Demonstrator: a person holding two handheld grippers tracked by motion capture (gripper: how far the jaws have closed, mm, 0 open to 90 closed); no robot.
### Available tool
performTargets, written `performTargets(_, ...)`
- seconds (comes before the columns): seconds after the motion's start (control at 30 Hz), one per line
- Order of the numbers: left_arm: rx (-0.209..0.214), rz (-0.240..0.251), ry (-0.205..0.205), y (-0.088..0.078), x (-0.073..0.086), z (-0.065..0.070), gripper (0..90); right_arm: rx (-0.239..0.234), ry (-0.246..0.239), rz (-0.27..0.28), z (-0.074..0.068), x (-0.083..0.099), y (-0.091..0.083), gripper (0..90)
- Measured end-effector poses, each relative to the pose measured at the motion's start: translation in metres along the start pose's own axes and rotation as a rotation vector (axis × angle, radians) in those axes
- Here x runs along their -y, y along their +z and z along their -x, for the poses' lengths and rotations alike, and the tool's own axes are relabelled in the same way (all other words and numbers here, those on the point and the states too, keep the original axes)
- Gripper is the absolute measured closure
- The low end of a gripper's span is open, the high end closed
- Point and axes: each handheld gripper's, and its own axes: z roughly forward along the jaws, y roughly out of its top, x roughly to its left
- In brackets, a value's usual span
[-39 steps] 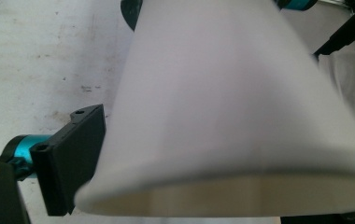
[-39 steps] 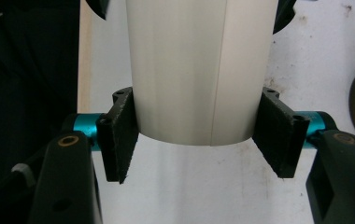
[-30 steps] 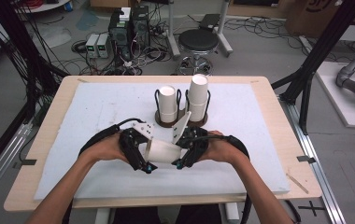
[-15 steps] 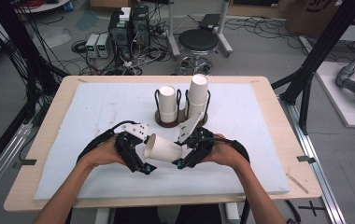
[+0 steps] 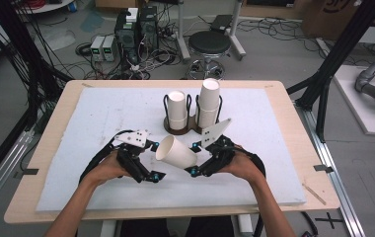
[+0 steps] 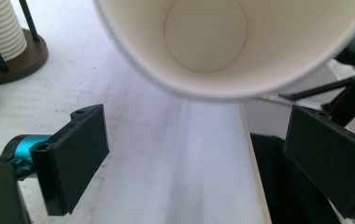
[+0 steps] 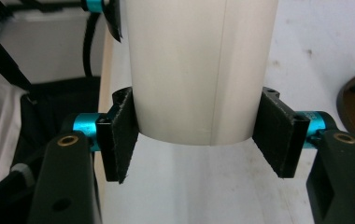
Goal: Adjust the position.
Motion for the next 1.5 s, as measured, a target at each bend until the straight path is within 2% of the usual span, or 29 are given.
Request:
performTargets(0.03, 0.000, 0.000, 0.000, 0.000, 0.000, 0.000, 6.5, 0.000, 0.000, 0.000, 0.000, 0.000, 0.000, 36.6)
performTargets(0.07, 0.000, 0.024, -0.001, -0.001, 0.002, 0.000, 6.5, -0.006, 0.007, 0.039, 0.000, 0.003, -0.001, 36.7)
performTargets(0.13, 0.006, 0.074, -0.016, -0.001, 0.006, 0.000, 6.5, -0.010, 0.012, 0.058, 0.000, 0.005, -0.001, 36.7)
performTargets(0.2, 0.008, 0.083, -0.024, -0.001, 0.007, 0.000, 6.5, -0.014, 0.014, 0.068, 0.000, 0.006, 0.000, 36.7)
performTargets(0.43, 0.009, 0.162, -0.030, 0.001, 0.009, 0.002, 6.5, -0.049, 0.020, 0.189, 0.003, 0.014, 0.007, 36.7)
performTargets(0.53, 0.016, 0.173, -0.042, 0.001, 0.010, 0.002, 6.5, -0.053, 0.027, 0.191, 0.004, 0.016, 0.010, 36.7)
performTargets(0.7, 0.019, 0.181, -0.039, 0.001, 0.010, 0.003, 6.5, -0.069, 0.049, 0.243, 0.005, 0.022, 0.014, 36.7)
performTargets(0.77, 0.020, 0.193, -0.037, 0.000, 0.009, 0.003, 8.9, -0.072, 0.055, 0.247, 0.005, 0.022, 0.014, 36.7)
performTargets(1.1, 0.062, 0.289, -0.037, 0.003, 0.001, 0.002, 9.0, -0.100, 0.056, 0.301, 0.004, 0.024, 0.018, 36.7)
performTargets(1.33, 0.072, 0.287, -0.022, 0.005, -0.010, 0.003, 9.0, -0.108, 0.073, 0.306, 0.005, 0.028, 0.020, 36.7)
performTargets(1.5, 0.082, 0.292, -0.006, 0.005, -0.020, 0.003, 9.0, -0.115, 0.063, 0.327, 0.005, 0.027, 0.019, 36.7)
